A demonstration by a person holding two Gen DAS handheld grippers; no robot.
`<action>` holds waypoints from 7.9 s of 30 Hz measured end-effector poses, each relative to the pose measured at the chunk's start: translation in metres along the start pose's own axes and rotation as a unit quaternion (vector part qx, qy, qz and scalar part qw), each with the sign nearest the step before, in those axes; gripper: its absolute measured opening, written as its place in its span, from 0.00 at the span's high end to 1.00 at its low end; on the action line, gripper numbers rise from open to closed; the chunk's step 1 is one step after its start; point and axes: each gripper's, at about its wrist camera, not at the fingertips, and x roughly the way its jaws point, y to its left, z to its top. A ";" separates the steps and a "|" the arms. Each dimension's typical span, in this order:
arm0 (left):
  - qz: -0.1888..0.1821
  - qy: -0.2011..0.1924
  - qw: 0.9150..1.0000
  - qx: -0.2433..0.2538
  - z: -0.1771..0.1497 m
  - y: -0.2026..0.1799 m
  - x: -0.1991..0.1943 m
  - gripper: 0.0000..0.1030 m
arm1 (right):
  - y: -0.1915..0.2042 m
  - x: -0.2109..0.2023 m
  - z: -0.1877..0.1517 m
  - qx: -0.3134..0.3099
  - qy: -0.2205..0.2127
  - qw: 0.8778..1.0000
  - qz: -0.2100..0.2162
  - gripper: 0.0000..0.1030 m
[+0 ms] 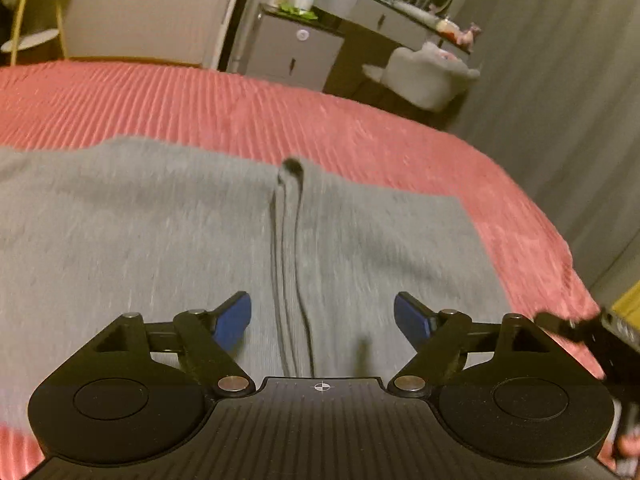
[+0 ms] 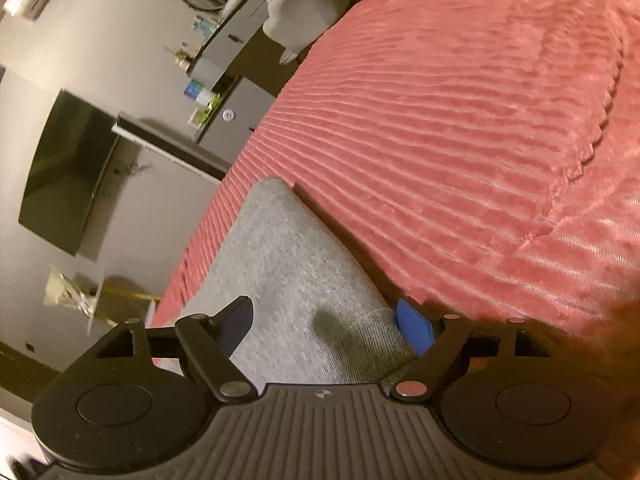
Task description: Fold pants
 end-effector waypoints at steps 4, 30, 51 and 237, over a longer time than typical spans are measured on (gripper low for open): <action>0.002 0.062 0.998 -0.035 0.008 0.010 0.039 0.21 | 0.011 0.005 0.001 -0.032 0.005 0.999 -0.002 0.26; 0.037 0.015 0.993 -0.110 0.044 0.087 0.013 0.59 | -0.001 0.012 0.000 -0.022 0.036 0.999 0.017 0.36; -0.023 -0.020 0.997 -0.073 0.001 0.062 -0.043 0.85 | 0.076 -0.022 -0.024 -0.226 -0.006 0.974 -0.002 0.73; 0.069 -0.039 0.974 0.212 -0.025 -0.019 -0.019 0.55 | 0.104 0.061 -0.043 -0.238 0.000 0.969 -0.072 0.04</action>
